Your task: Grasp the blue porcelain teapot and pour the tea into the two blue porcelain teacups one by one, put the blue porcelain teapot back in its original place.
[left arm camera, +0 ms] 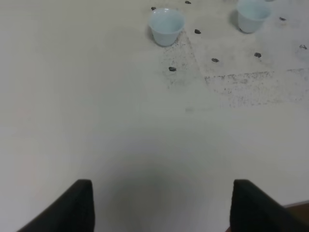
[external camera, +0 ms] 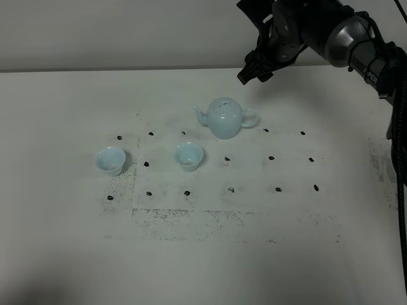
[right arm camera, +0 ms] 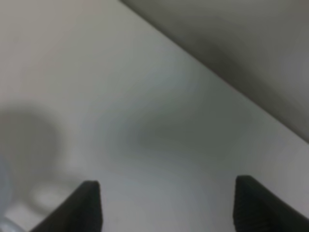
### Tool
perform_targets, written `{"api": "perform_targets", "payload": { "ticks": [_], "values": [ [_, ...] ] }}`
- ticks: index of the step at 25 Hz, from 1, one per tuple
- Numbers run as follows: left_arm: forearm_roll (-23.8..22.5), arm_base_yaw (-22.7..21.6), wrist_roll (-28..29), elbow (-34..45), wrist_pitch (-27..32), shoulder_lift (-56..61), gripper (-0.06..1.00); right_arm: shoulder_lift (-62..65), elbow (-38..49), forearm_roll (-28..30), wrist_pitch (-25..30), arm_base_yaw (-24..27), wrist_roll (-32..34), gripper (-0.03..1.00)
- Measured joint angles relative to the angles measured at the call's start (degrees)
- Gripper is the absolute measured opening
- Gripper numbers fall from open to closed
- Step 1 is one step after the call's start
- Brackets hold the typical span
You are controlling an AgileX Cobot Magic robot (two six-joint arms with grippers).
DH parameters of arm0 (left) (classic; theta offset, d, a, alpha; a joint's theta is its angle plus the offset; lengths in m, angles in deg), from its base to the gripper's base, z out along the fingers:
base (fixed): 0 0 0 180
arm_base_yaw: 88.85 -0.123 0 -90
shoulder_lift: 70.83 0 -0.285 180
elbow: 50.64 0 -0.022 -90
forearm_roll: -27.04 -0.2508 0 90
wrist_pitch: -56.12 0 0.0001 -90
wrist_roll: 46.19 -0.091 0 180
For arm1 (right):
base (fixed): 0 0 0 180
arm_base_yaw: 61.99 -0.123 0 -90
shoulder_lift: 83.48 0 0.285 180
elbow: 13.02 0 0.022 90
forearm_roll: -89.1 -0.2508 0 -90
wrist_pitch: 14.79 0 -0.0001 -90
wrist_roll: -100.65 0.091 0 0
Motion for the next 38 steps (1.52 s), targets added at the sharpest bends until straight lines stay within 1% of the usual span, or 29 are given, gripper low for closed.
{"api": "perform_targets", "payload": {
  "ticks": [5, 7, 11, 16, 24, 33, 38],
  "values": [
    [0.0, 0.0, 0.0, 0.0, 0.0, 0.0, 0.61, -1.4, 2.1, -0.1, -0.9, 0.0, -0.4, 0.59],
    [0.0, 0.0, 0.0, 0.0, 0.0, 0.0, 0.61, -1.5, 2.9, -1.4, -0.5, 0.0, -0.6, 0.59],
    [0.0, 0.0, 0.0, 0.0, 0.0, 0.0, 0.61, -1.5, 3.9, -7.0, 0.3, -0.3, -2.0, 0.59],
    [0.0, 0.0, 0.0, 0.0, 0.0, 0.0, 0.61, -1.5, 4.0, -8.3, 1.1, -0.7, -2.5, 0.59],
    [0.0, 0.0, 0.0, 0.0, 0.0, 0.0, 0.61, -1.5, 4.0, -8.2, 6.3, -0.7, -2.5, 0.59],
    [0.0, 0.0, 0.0, 0.0, 0.0, 0.0, 0.61, -1.5, 4.0, -12.2, 10.4, -0.7, -2.5, 0.59],
    [0.0, 0.0, 0.0, 0.0, 0.0, 0.0, 0.61, -1.5, 4.0, -12.6, 12.3, -1.2, -2.5, 0.59]
  ]
}}
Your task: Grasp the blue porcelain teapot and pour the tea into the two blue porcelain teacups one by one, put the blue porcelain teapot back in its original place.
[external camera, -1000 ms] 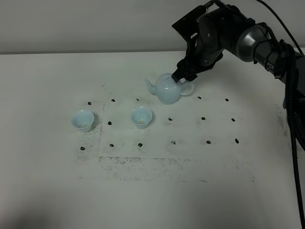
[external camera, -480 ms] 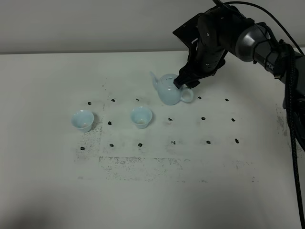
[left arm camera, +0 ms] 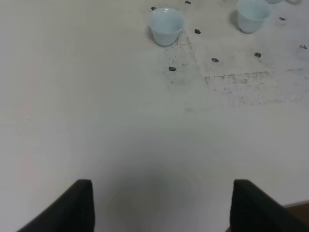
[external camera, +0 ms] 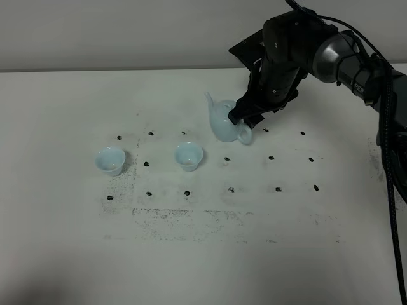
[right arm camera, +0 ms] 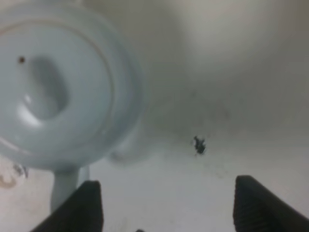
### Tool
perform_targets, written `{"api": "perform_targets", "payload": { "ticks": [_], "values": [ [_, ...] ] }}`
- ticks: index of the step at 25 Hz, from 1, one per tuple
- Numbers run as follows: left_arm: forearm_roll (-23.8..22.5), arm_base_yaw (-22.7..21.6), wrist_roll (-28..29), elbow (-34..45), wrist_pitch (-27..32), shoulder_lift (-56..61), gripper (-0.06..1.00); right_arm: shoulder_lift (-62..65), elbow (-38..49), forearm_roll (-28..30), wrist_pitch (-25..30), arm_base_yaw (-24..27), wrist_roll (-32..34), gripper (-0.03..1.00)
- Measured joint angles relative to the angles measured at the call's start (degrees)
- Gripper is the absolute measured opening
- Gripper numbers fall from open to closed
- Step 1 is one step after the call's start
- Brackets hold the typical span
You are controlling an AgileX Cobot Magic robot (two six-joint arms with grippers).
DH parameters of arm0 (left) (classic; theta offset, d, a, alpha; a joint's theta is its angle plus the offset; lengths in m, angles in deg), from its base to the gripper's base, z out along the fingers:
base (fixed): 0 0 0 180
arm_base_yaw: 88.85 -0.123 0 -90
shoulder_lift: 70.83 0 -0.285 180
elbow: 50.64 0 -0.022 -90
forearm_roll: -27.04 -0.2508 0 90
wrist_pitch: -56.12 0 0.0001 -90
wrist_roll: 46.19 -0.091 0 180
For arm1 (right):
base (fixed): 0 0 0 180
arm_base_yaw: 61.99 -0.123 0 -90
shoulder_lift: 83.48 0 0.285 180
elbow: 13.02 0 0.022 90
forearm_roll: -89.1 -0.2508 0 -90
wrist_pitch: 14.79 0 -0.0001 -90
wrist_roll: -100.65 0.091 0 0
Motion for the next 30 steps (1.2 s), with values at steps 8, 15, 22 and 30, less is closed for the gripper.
{"api": "perform_targets", "payload": {
  "ticks": [8, 15, 22, 30],
  "values": [
    [0.0, 0.0, 0.0, 0.0, 0.0, 0.0, 0.61, 0.9, 0.0, 1.9, 3.6, -0.1, 1.4, 0.59],
    [0.0, 0.0, 0.0, 0.0, 0.0, 0.0, 0.61, 7.6, 0.0, 2.6, 7.0, -0.1, 5.0, 0.59],
    [0.0, 0.0, 0.0, 0.0, 0.0, 0.0, 0.61, 11.3, 1.9, -6.5, 7.1, -0.2, 4.7, 0.59],
    [0.0, 0.0, 0.0, 0.0, 0.0, 0.0, 0.61, 18.9, 17.3, -6.5, 6.6, -0.2, 4.2, 0.59]
  ]
}}
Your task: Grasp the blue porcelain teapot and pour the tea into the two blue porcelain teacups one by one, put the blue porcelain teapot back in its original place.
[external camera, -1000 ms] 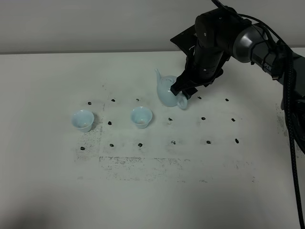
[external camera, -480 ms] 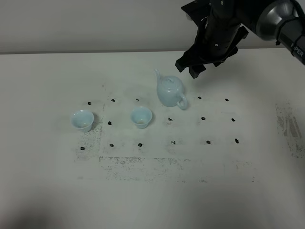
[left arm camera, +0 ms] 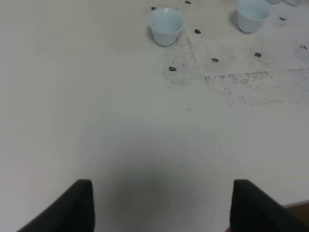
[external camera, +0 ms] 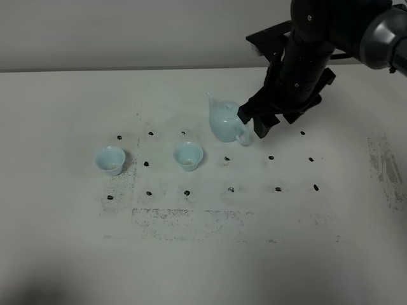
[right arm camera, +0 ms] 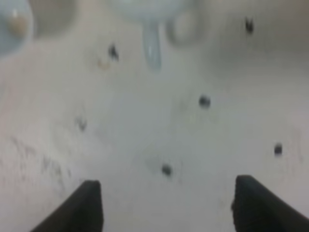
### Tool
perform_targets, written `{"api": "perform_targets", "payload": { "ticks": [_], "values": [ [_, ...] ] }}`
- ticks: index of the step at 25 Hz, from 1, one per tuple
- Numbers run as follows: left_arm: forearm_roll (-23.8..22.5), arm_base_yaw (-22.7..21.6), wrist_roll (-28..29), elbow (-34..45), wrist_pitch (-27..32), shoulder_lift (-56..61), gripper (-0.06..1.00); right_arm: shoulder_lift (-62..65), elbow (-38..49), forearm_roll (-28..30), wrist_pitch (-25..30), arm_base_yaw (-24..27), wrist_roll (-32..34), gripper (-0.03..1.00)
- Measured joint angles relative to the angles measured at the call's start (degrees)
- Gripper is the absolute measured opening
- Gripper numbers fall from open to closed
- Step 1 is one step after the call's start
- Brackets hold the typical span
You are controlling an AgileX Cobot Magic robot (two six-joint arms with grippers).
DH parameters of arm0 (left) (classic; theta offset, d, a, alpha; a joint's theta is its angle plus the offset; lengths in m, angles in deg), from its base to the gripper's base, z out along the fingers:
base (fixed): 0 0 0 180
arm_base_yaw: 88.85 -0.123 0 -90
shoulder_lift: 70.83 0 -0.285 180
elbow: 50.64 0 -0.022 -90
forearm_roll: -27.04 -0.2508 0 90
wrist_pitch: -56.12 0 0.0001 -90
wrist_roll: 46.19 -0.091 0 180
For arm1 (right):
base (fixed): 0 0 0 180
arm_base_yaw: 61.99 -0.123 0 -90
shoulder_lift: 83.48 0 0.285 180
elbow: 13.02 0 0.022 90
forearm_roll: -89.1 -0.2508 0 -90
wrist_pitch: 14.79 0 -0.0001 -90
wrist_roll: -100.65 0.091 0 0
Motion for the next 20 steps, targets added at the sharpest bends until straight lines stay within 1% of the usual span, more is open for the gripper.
{"api": "perform_targets", "payload": {
  "ticks": [1, 2, 5, 7, 15, 17, 20],
  "values": [
    [0.0, 0.0, 0.0, 0.0, 0.0, 0.0, 0.61, 1.5, 2.0, 0.2, -1.3, 0.0, 0.0, 0.59],
    [0.0, 0.0, 0.0, 0.0, 0.0, 0.0, 0.61, 2.8, 4.6, 0.3, -4.5, 0.0, 0.0, 0.59],
    [0.0, 0.0, 0.0, 0.0, 0.0, 0.0, 0.61, 4.2, 9.0, 0.4, -11.3, 0.2, 0.0, 0.59],
    [0.0, 0.0, 0.0, 0.0, 0.0, 0.0, 0.61, 3.7, 10.3, 0.4, -13.5, 0.3, 0.0, 0.59],
    [0.0, 0.0, 0.0, 0.0, 0.0, 0.0, 0.61, -0.6, 10.2, 0.3, -16.5, 1.3, -4.7, 0.59],
    [0.0, 0.0, 0.0, 0.0, 0.0, 0.0, 0.61, -1.8, 8.7, -0.7, -15.9, 1.3, -6.1, 0.59],
    [0.0, 0.0, 0.0, 0.0, 0.0, 0.0, 0.61, -4.8, 4.3, -2.6, -12.0, 1.3, -7.2, 0.59]
  ]
}}
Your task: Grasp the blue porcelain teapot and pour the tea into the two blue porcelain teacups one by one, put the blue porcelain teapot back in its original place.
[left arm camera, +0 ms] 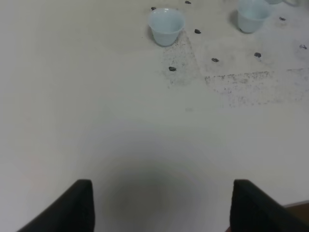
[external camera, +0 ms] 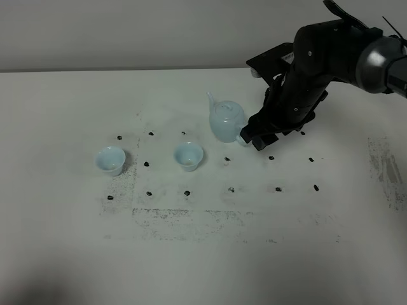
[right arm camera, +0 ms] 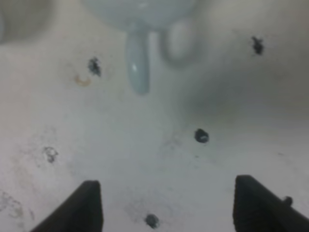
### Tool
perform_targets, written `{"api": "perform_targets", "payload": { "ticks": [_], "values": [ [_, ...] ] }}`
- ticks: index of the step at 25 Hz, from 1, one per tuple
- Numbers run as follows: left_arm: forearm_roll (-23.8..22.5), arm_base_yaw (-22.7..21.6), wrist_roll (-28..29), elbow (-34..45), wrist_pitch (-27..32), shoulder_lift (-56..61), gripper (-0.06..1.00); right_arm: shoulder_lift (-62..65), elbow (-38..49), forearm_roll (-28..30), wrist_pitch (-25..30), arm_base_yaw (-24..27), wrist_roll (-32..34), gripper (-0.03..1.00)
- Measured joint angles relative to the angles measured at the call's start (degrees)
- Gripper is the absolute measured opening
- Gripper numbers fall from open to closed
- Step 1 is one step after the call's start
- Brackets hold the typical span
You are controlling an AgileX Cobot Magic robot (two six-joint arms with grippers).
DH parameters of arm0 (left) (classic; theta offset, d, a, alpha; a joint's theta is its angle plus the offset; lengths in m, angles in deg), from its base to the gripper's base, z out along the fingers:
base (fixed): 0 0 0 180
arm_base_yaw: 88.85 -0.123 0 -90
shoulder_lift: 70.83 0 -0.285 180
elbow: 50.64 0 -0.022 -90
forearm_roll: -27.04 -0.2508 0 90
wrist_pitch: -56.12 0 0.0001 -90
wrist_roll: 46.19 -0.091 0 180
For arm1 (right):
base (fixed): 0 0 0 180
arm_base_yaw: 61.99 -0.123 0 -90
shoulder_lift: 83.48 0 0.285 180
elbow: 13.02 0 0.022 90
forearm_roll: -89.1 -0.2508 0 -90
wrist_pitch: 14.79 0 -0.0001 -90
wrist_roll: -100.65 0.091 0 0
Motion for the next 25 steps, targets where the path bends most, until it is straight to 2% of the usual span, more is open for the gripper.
{"api": "perform_targets", "payload": {
  "ticks": [6, 8, 15, 25],
  "values": [
    [0.0, 0.0, 0.0, 0.0, 0.0, 0.0, 0.61, -7.6, -12.2, -0.7, 10.3, 0.0, -0.2, 0.59],
    [0.0, 0.0, 0.0, 0.0, 0.0, 0.0, 0.61, -10.0, -16.3, -1.0, 12.0, 0.0, -0.1, 0.59],
    [0.0, 0.0, 0.0, 0.0, 0.0, 0.0, 0.61, -15.8, -26.9, -2.8, 12.4, 0.0, 0.9, 0.59],
    [0.0, 0.0, 0.0, 0.0, 0.1, 0.0, 0.61, -17.4, -27.4, -3.5, 12.6, 0.0, -0.1, 0.59]
  ]
}}
